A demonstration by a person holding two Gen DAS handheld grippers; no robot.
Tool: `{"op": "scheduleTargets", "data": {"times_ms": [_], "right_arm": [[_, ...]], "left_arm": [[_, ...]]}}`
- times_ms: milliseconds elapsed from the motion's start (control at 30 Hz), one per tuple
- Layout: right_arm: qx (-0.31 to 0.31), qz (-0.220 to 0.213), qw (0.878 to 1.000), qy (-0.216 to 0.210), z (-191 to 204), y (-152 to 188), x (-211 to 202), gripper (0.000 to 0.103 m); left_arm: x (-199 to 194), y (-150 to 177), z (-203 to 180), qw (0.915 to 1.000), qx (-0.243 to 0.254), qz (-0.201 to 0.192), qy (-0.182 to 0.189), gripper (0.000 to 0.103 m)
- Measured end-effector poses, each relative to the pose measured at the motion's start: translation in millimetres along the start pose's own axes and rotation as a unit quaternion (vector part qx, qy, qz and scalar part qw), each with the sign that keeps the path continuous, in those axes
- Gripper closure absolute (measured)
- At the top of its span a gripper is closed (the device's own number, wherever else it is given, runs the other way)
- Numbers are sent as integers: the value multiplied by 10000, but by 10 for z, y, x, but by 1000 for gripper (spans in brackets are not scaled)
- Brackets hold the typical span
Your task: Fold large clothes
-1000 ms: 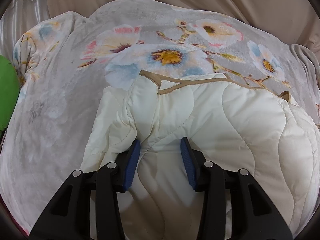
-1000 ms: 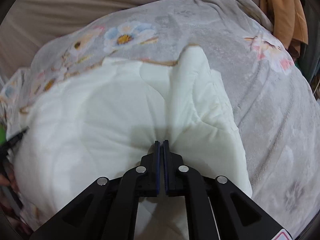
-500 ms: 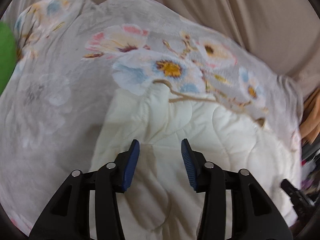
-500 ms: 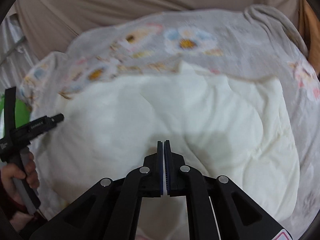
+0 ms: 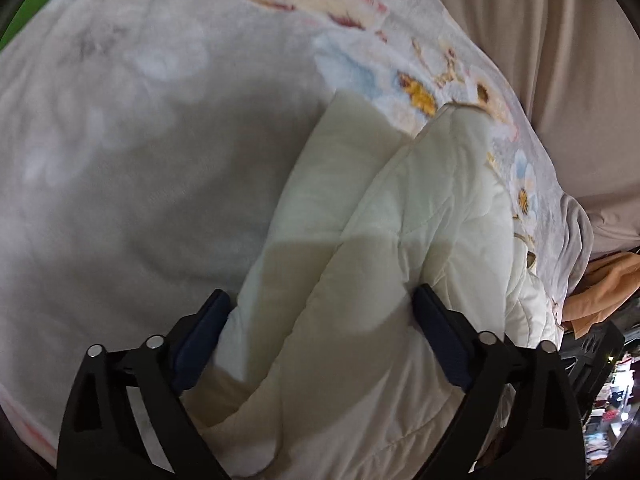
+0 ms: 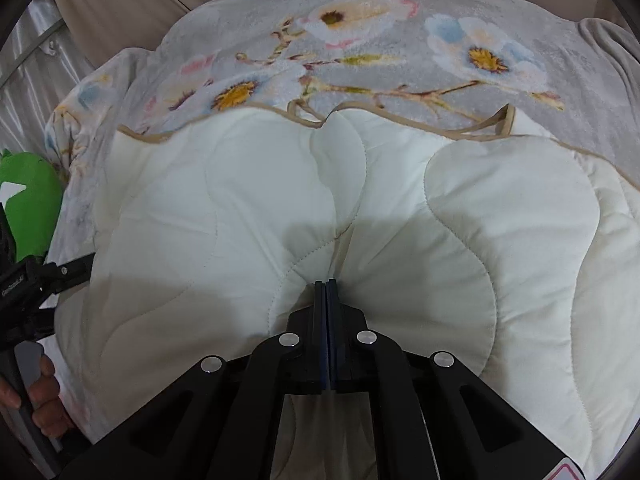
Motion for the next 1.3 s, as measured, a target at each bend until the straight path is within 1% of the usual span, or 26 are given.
{"op": "scheduleTargets", "data": {"times_ms": [100,133,167,233,267,300,333,400,467,500,533,600,667,767,867,933,1000,1033,1100,1167,1300], "right_arm": [[-20,-68,10000,-24,-1,-13,54,99],[8,-84,10000,-51,-14,-18,68,99],[49,-101,9999,-88,-24,-23,77,99],[93,-112,9998,-148,-40,-42,91,99],[111,-105,9997,-170,-36,-53,97,99],[136,-93,9997,-204,-43,-61,96,99],[203,-61,9994,-257,-61,-68,94,99],[346,-15,9988,-349,-100,-80,64,99],[490,-56,9979,-415,-136,-82,-83,99],[526,-153,9974,-468,-141,-66,-194,99],[501,-300,9968,-555,-140,-28,-377,99],[322,-499,9968,-530,-191,84,-703,99],[274,-537,9966,-561,-303,313,-1004,99],[425,-443,9965,-575,-484,699,-1212,99],[668,-188,9955,-641,-579,951,-1093,99],[723,-153,9940,-807,-563,1015,-939,99],[677,-72,9943,-823,-524,1049,-764,99],[693,-22,9934,-916,-501,1060,-671,99],[707,-74,9922,-1024,-483,1052,-560,99],[730,-139,9909,-1123,-469,1006,-498,100],[544,-52,9911,-1212,-415,872,-553,100]], "left_arm": [[64,2,-10,10000,5,-48,-22,8],[61,-1,-36,10000,33,-52,-33,14],[47,-6,-75,10000,58,-35,38,21],[-19,-8,-140,9998,109,9,171,51],[-92,-8,-206,9996,202,-4,218,59],[-166,-13,-282,9992,298,-22,265,74],[-260,-9,-364,9987,397,-78,321,80],[-543,1,-577,9959,627,-320,564,85],[-821,36,-802,9919,816,-488,846,87],[-953,74,-944,9891,920,-554,1012,87],[-1034,105,-1065,9868,1026,-595,1106,88],[-1145,201,-1281,9828,1240,-650,1207,88],[-1218,319,-1489,9792,1423,-668,1280,88],[-1285,471,-1723,9752,1609,-651,1369,88],[-1285,572,-1933,9728,1741,-598,1406,88],[-1282,639,-2045,9717,1829,-556,1390,88],[-1287,716,-2099,9720,1833,-543,1370,88],[-1289,730,-2107,9722,1829,-549,1352,88],[-1302,733,-2091,9735,1784,-564,1313,88],[-1299,696,-1992,9766,1644,-626,1235,88],[-1308,561,-1706,9828,1338,-770,1018,88]]}}
Point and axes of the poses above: each gripper's, at about its wrist camera, not at the fingertips, and x roughly the way its jaws point, z to its left, y to its underside, the point moved 3 cm from there along x, roughly the way its jaws point, and after that the axes turned 4 degrees about -z, right-handed, at the moved point
